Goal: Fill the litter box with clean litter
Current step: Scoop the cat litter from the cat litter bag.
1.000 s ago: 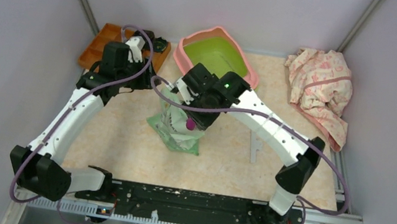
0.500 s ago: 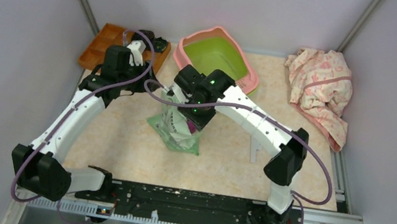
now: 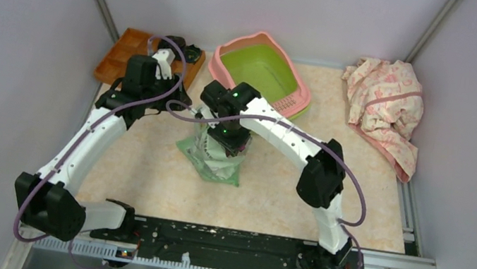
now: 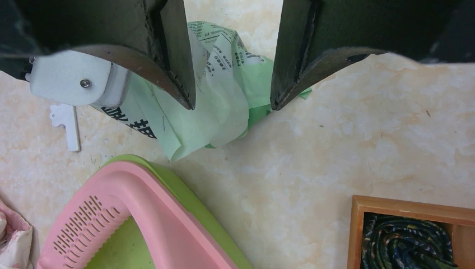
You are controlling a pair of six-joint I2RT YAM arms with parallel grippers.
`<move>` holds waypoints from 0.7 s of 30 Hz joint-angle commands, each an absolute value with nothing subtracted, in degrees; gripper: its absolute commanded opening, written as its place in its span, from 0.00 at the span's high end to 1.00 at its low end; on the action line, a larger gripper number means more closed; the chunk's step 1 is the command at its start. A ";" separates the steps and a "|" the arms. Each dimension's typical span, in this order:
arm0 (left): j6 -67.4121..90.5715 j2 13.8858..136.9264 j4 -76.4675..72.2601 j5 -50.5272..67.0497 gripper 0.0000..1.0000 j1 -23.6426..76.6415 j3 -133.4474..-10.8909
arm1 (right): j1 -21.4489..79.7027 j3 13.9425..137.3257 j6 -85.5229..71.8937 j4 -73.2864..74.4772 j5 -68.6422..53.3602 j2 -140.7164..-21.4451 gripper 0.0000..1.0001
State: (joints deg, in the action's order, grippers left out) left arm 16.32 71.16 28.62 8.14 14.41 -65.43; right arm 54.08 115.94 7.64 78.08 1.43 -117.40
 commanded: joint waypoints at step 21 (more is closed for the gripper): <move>15.55 70.89 27.75 6.02 0.43 14.06 -64.34 | 54.48 87.86 1.82 43.26 -5.73 -107.14 1.00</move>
State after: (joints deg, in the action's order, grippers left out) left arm 15.62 71.16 28.51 6.04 14.09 -64.99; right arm 53.84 90.72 4.38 53.93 -2.09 -109.30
